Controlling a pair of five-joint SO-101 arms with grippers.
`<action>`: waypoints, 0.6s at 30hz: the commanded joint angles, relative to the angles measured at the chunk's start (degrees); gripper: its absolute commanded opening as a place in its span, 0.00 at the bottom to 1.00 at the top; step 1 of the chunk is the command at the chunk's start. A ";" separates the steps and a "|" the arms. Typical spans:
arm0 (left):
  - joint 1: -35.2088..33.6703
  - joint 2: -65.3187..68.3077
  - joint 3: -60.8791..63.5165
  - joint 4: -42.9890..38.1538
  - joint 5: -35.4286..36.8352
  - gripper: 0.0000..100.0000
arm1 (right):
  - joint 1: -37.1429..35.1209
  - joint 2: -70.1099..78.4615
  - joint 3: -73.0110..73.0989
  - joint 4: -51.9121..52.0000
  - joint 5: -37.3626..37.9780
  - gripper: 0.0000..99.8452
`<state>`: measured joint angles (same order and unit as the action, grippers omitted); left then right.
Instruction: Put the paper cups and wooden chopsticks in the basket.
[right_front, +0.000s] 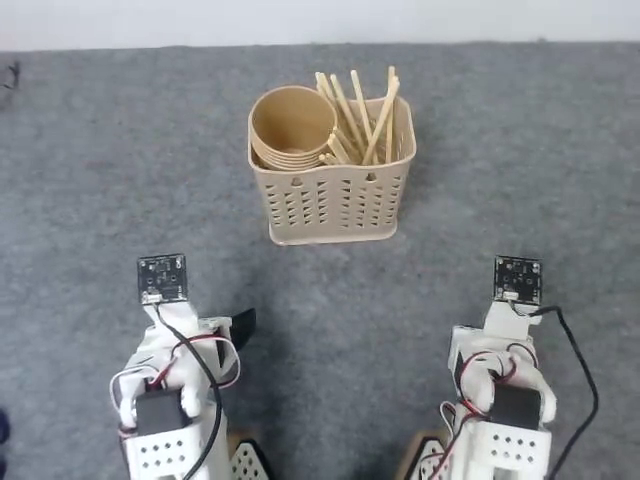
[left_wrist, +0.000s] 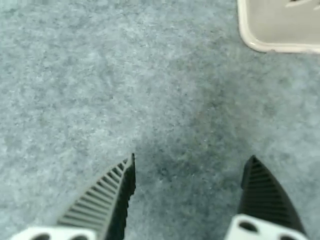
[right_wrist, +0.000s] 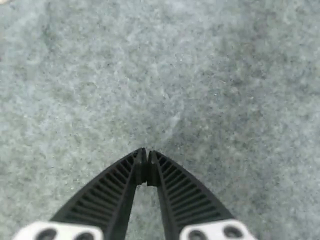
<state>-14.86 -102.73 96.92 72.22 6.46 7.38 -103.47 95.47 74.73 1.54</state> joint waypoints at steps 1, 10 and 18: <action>-0.44 -0.44 -0.66 -0.18 -0.18 0.32 | -0.40 -0.40 0.97 0.31 -0.35 0.02; -0.44 -0.44 -0.57 -0.26 -4.84 0.02 | -0.04 -0.40 0.97 0.31 -0.35 0.02; -0.44 -0.44 -0.57 -0.35 -8.26 0.01 | -0.04 -0.40 0.97 0.31 -0.35 0.02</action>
<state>-15.38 -102.73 96.92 72.22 -1.19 7.30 -103.47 95.47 74.73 1.54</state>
